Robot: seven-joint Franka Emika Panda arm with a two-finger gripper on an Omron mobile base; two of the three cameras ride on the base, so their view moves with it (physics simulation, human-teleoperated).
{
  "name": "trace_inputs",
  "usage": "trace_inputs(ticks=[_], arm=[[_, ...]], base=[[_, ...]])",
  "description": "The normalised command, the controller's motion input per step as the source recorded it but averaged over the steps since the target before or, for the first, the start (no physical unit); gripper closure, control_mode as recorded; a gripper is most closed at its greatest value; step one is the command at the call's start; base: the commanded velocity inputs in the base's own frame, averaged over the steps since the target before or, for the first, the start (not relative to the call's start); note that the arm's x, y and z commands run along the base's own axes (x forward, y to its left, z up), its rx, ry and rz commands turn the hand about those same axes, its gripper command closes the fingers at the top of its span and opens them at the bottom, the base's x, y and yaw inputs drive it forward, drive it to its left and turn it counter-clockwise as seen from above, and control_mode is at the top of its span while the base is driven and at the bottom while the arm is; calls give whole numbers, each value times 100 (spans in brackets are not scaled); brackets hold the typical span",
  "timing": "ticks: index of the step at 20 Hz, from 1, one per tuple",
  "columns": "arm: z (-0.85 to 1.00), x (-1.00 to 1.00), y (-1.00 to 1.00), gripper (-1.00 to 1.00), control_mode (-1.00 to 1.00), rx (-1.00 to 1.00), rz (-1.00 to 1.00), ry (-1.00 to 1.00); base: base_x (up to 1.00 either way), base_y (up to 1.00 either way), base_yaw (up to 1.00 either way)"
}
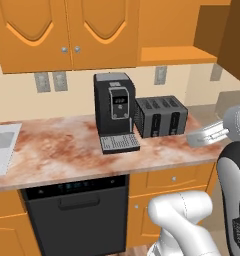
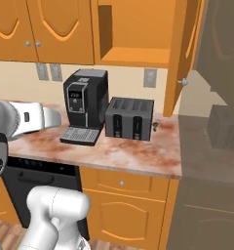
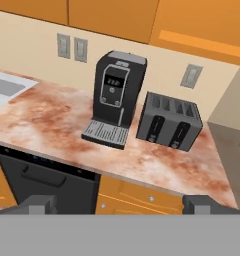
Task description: Close all open cabinet doors.
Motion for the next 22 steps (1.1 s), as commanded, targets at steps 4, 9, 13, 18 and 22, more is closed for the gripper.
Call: trace_inputs(ticks=[4, 9, 13, 18, 22], arm=[[0, 0, 0, -100, 100, 0, 0, 0], [0, 0, 0, -100, 100, 0, 0, 0], [0, 0, 0, -100, 100, 0, 0, 0], [0, 0, 0, -100, 100, 0, 0, 0], [0, 0, 0, -100, 100, 0, 0, 0]], base=[[11, -39, 2], [18, -46, 8], [17, -47, 9], [4, -24, 6], [7, -1, 1]])
